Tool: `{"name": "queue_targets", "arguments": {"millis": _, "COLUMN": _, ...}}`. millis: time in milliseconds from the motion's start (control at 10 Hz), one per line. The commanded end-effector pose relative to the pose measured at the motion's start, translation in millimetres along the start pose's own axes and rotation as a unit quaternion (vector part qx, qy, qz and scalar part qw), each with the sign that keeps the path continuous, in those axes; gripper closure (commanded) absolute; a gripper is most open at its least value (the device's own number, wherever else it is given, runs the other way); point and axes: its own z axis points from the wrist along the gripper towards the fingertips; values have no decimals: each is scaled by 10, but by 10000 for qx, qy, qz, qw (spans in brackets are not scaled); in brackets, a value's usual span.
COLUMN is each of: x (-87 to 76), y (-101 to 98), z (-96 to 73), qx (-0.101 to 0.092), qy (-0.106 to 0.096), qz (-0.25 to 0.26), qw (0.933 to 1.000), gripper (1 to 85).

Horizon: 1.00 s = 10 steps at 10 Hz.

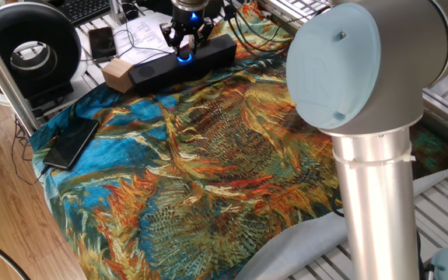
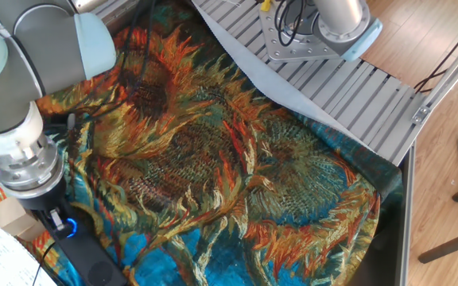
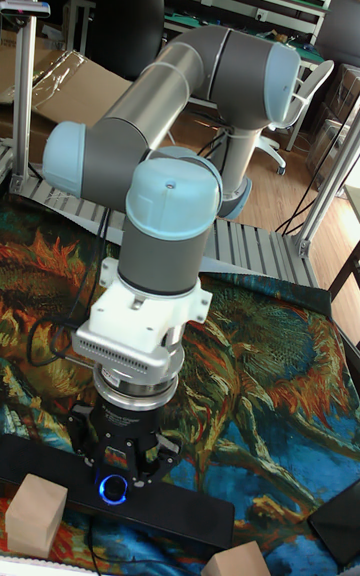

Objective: Turn the knob to increase the volume of the speaker

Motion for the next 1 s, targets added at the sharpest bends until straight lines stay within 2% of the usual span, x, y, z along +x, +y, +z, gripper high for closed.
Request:
{"name": "queue_targets", "arguments": {"millis": 0, "x": -19, "y": 25, "z": 3, "qx": 5, "qy": 26, "qz": -739, "qw": 9973, "gripper": 393}}
{"name": "queue_targets", "arguments": {"millis": 100, "x": -4, "y": 4, "z": 8, "qx": 35, "qy": 70, "qz": -994, "qw": 9950, "gripper": 413}}
{"name": "queue_targets", "arguments": {"millis": 200, "x": 6, "y": 9, "z": 14, "qx": 22, "qy": 98, "qz": -1258, "qw": 9920, "gripper": 497}}
{"name": "queue_targets", "arguments": {"millis": 300, "x": -1, "y": 83, "z": 3, "qx": -91, "qy": 68, "qz": -1340, "qw": 9909, "gripper": 507}}
{"name": "queue_targets", "arguments": {"millis": 400, "x": -5, "y": 58, "z": -23, "qx": 6, "qy": 56, "qz": -1501, "qw": 9887, "gripper": 507}}
{"name": "queue_targets", "arguments": {"millis": 600, "x": -12, "y": 117, "z": -58, "qx": -6, "qy": 21, "qz": -1802, "qw": 9836, "gripper": 473}}
{"name": "queue_targets", "arguments": {"millis": 700, "x": -45, "y": 126, "z": -70, "qx": 14, "qy": -52, "qz": -2369, "qw": 9715, "gripper": 467}}
{"name": "queue_targets", "arguments": {"millis": 800, "x": -111, "y": 56, "z": -74, "qx": 187, "qy": -133, "qz": -3012, "qw": 9533, "gripper": 467}}
{"name": "queue_targets", "arguments": {"millis": 900, "x": -180, "y": 54, "z": -74, "qx": 264, "qy": -245, "qz": -3475, "qw": 9370, "gripper": 460}}
